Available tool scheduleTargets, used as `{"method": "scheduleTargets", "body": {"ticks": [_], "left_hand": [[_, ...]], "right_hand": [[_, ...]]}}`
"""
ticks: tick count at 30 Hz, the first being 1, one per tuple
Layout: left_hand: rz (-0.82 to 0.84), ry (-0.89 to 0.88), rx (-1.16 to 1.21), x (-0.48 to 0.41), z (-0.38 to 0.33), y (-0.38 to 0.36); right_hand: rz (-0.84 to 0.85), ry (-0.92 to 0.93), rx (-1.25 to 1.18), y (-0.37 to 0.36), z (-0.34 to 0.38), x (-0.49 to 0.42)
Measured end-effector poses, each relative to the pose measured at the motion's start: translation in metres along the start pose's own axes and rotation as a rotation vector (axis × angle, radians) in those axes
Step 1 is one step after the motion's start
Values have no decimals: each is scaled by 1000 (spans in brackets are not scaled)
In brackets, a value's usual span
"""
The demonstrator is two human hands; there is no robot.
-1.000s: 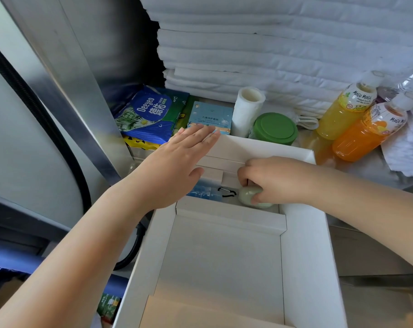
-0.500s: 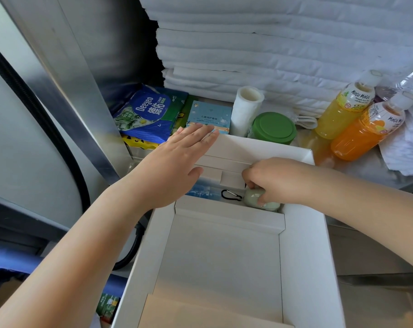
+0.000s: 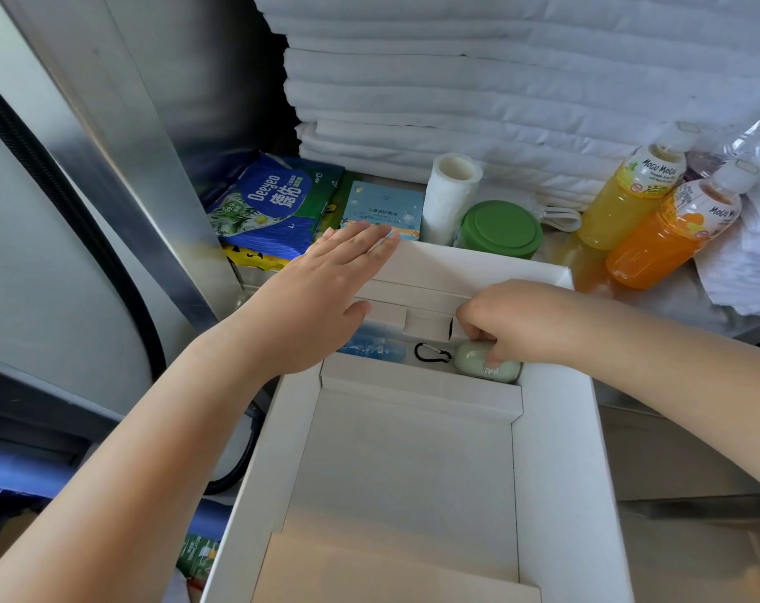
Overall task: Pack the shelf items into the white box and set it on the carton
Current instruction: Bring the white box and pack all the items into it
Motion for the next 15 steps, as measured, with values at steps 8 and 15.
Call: {"method": "scheduleTargets", "body": {"ticks": [8, 15], "left_hand": [[2, -3, -7, 0, 0, 0], [1, 2, 1, 0, -1, 1]], "right_hand": [[0, -6, -36, -2, 0, 1], [30, -7, -24, -1, 2, 2]]}}
Point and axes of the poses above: each hand's wrist, its own x-axis away from the middle knuckle, its own y-axis out of the back of the hand, z = x × y, the point moved 1 cm from there along -x, towards the middle knuckle, and after that the axes turned 9 degrees about -y, right-handed, at the moved point
